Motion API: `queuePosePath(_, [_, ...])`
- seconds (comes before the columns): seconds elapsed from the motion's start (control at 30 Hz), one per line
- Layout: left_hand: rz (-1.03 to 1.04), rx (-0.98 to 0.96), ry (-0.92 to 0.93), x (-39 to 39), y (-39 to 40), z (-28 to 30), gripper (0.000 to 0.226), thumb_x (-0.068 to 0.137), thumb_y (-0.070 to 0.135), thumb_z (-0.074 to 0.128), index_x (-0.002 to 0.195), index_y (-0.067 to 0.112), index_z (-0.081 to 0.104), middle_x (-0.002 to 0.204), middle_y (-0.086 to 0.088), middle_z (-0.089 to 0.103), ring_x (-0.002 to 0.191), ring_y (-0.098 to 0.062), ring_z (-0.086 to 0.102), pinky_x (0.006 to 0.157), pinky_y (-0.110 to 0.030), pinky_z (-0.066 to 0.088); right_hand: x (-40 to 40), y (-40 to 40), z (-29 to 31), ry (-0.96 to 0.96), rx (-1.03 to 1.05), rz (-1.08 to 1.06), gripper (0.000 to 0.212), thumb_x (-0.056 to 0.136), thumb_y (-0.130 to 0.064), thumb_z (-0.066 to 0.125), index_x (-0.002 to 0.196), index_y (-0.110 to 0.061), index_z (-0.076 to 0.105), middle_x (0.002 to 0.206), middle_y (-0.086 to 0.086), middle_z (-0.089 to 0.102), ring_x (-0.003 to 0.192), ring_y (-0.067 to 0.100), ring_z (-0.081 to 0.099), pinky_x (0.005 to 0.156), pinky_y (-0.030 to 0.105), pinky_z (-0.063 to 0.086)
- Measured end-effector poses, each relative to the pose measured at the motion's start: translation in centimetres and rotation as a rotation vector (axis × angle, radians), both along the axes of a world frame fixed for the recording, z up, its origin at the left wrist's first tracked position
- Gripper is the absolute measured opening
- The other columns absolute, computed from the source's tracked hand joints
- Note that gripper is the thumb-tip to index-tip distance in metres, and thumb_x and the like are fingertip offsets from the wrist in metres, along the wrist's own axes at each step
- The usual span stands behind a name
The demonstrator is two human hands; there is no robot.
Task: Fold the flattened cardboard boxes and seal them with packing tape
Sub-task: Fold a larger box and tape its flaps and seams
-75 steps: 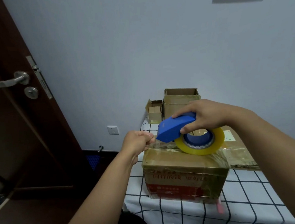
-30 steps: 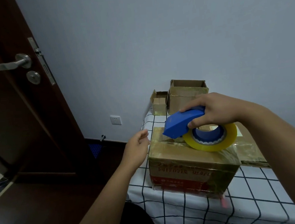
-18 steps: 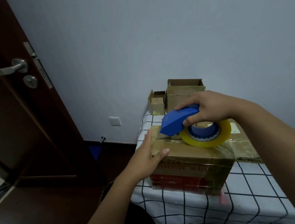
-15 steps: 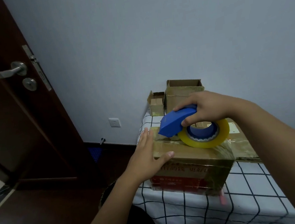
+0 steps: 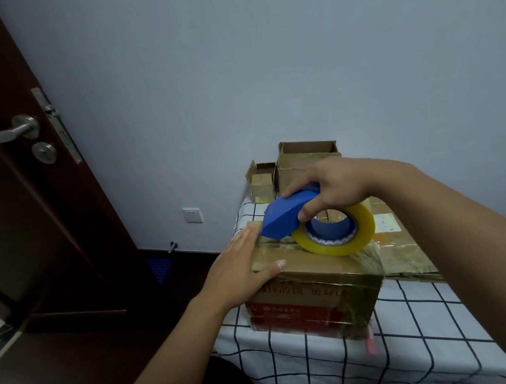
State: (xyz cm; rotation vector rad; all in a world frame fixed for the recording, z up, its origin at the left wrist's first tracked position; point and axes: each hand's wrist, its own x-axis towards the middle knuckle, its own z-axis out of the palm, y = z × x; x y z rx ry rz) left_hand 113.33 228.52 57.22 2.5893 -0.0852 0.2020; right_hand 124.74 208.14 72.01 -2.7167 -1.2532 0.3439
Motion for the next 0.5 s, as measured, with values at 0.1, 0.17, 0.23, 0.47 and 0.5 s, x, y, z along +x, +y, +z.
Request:
queuePosePath(0.1, [0.010,0.019,0.023,-0.1,-0.1,0.2,0.084,0.083,0.078,0.044,0.152,0.041,0.012,0.157,0.013,0.027,0.145,-0.011,0.026,0.112,-0.044,0.036,-0.1,-0.2,0.5,0.033,-0.016,-0.003,0.051,0.084,-0.052,0.070,0.132,-0.041,0.059,0.120,-0.013,0.060,0.101,0.011,0.057,0.094,0.033,0.046])
queuePosePath(0.17, [0.031,0.058,0.045,0.0,-0.1,0.3,0.083,0.084,0.078,0.042,0.151,0.036,0.016,0.157,0.008,0.028,0.143,-0.015,0.030,0.110,-0.045,0.038,-0.1,-1.1,1.1,0.048,-0.036,-0.019,0.048,0.084,-0.051,0.070,0.129,-0.042,0.059,0.117,-0.015,0.060,0.101,0.009,0.057,0.096,0.034,0.046])
queuePosePath(0.23, [0.041,0.097,0.057,-0.2,-0.3,0.4,0.083,0.088,0.073,0.044,0.154,0.032,0.013,0.162,0.009,0.018,0.147,-0.012,0.020,0.115,-0.041,0.030,0.0,-2.5,1.4,0.049,-0.055,-0.050,0.048,0.083,-0.051,0.071,0.128,-0.045,0.058,0.120,-0.014,0.060,0.103,0.011,0.057,0.099,0.037,0.045])
queuePosePath(0.47, [-0.001,0.203,0.073,0.0,-0.3,0.0,0.077,0.083,0.081,0.022,0.151,0.050,0.002,0.165,0.007,-0.003,0.150,-0.008,-0.001,0.121,-0.040,0.004,-0.8,-5.0,0.5,0.022,0.004,-0.062,0.049,0.084,-0.048,0.071,0.131,-0.043,0.057,0.124,-0.015,0.057,0.109,0.011,0.053,0.102,0.035,0.041])
queuePosePath(0.5, [-0.001,0.243,0.066,0.0,-0.3,-0.1,0.081,0.080,0.084,0.014,0.152,0.048,0.003,0.164,0.006,-0.006,0.150,-0.009,-0.004,0.121,-0.039,0.001,-1.0,-4.9,0.4,0.011,0.012,-0.056,0.049,0.085,-0.048,0.071,0.131,-0.042,0.057,0.122,-0.016,0.057,0.109,0.011,0.053,0.101,0.034,0.041])
